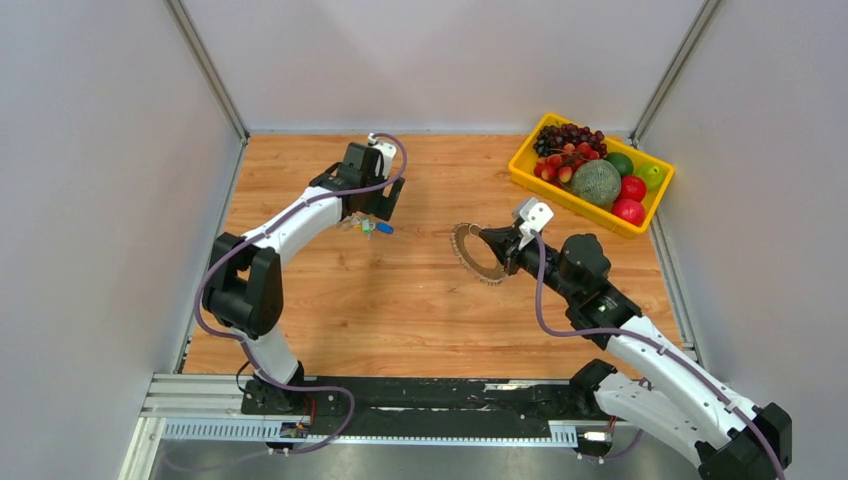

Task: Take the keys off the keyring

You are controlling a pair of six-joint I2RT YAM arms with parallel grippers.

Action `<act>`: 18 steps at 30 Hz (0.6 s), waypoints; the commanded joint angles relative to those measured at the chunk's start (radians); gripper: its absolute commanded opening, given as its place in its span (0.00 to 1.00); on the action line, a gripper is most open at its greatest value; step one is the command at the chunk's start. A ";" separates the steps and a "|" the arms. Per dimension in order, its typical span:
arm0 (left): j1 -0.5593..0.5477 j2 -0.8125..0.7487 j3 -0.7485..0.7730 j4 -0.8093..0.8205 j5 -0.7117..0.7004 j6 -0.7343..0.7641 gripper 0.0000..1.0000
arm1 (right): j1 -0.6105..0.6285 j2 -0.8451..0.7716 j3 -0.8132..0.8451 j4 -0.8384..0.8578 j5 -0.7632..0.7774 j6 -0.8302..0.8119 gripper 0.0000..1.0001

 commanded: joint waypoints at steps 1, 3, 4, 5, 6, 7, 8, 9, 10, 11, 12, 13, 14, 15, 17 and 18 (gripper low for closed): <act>-0.009 -0.078 0.045 -0.017 0.019 -0.052 1.00 | -0.036 0.001 0.055 0.027 -0.032 0.037 0.00; -0.009 -0.107 0.048 -0.016 0.009 -0.060 1.00 | -0.052 0.010 0.061 0.023 -0.044 0.042 0.00; -0.009 -0.125 0.051 -0.017 0.002 -0.063 1.00 | -0.057 0.016 0.064 0.023 -0.044 0.048 0.00; -0.009 -0.134 0.057 -0.017 0.000 -0.070 1.00 | -0.062 0.023 0.070 0.023 -0.037 0.057 0.00; -0.009 -0.153 0.059 -0.015 0.005 -0.076 1.00 | -0.067 0.033 0.077 0.022 -0.027 0.067 0.00; -0.009 -0.163 0.059 -0.011 0.007 -0.087 1.00 | -0.077 0.044 0.083 0.019 -0.024 0.073 0.00; -0.009 -0.187 0.057 0.002 0.013 -0.093 1.00 | -0.083 0.055 0.092 0.017 -0.025 0.079 0.00; -0.009 -0.198 0.048 0.009 0.015 -0.104 1.00 | -0.095 0.068 0.102 0.015 -0.020 0.089 0.00; -0.009 -0.220 0.043 0.027 0.020 -0.108 1.00 | -0.104 0.081 0.106 0.014 -0.019 0.100 0.00; -0.009 -0.231 0.031 0.038 0.020 -0.113 1.00 | -0.115 0.096 0.116 0.012 -0.021 0.105 0.00; -0.009 -0.250 0.025 0.055 0.020 -0.115 1.00 | -0.124 0.109 0.122 0.012 -0.022 0.120 0.00; -0.009 -0.258 0.015 0.063 0.025 -0.117 1.00 | -0.134 0.126 0.128 0.012 -0.023 0.144 0.00; -0.009 -0.272 0.010 0.076 0.030 -0.118 1.00 | -0.145 0.148 0.132 0.012 -0.027 0.164 0.00; -0.009 -0.282 0.004 0.081 0.039 -0.121 1.00 | -0.155 0.165 0.136 0.014 -0.037 0.172 0.00; -0.009 -0.290 -0.002 0.091 0.057 -0.126 1.00 | -0.175 0.203 0.145 0.016 -0.045 0.196 0.00; -0.010 -0.292 -0.002 0.094 0.062 -0.127 1.00 | -0.186 0.225 0.149 0.020 -0.047 0.209 0.00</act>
